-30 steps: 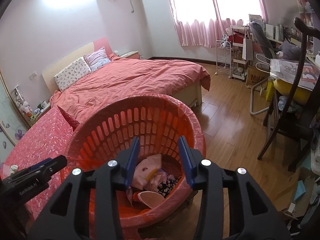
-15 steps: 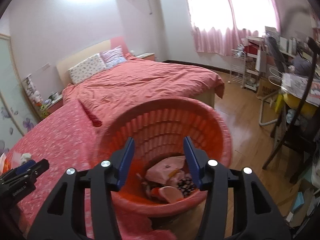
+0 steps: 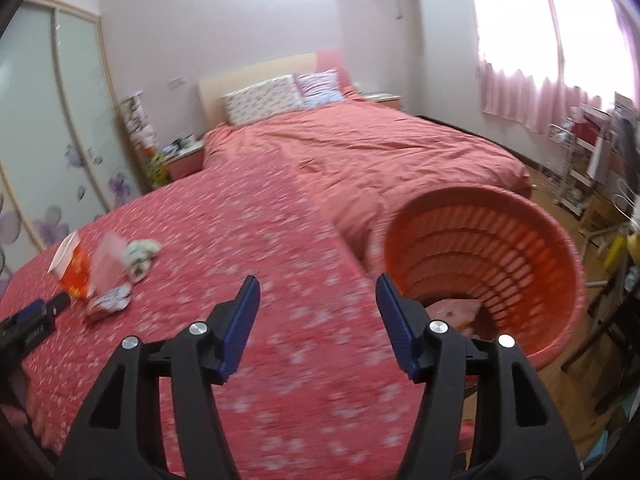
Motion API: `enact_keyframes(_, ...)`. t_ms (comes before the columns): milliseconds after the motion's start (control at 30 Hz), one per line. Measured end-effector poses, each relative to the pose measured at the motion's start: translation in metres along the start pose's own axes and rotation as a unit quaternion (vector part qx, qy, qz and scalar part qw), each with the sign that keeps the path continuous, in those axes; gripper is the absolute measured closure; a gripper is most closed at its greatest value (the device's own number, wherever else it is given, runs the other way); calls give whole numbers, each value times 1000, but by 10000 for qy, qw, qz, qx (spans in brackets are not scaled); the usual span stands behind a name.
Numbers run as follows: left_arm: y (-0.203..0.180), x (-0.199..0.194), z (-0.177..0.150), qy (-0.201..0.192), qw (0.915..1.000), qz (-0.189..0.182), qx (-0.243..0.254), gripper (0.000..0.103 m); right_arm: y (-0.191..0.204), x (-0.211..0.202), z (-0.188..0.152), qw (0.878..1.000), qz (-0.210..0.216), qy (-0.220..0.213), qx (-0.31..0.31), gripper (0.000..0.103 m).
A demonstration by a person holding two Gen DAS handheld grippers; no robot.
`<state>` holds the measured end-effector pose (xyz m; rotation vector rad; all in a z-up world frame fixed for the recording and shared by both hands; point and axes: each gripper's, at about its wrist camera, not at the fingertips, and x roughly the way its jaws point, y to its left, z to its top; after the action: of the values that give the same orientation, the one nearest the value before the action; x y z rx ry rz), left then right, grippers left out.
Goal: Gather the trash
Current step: 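Grasp the second orange-and-white paper cup with the left tool and lift it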
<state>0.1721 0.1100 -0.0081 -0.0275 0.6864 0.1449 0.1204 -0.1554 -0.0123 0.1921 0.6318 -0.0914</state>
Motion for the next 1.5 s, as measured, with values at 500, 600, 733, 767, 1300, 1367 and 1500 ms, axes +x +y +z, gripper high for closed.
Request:
enact_keyframes(500,27,59,32,302,9984,238,-414,70,61,15,3,9981,377,208,-435,44)
enact_keyframes(600,38,59,33,307,9984,212,-413,92,79,20,4,9967,518,271,-562,44)
enact_keyframes(733,56,52,34,144,9987,357,-342,92,108,30,3,9939,717,381,-743,44)
enact_keyframes(767,63,49,35,110,9986,387,-345,92,112,31,3,9934,753,409,-763,44)
enact_keyframes(1300,133,30,30,37,9977,532,-410,92,214,73,14,9815,1410,680,-1101,34)
enact_keyframes(1367,139,30,32,35,9976,543,-424,92,235,80,16,9802,1320,618,-1339,30)
enact_keyframes(1500,154,30,33,58,9971,557,-516,92,267,90,18,9765,1050,449,-1828,24)
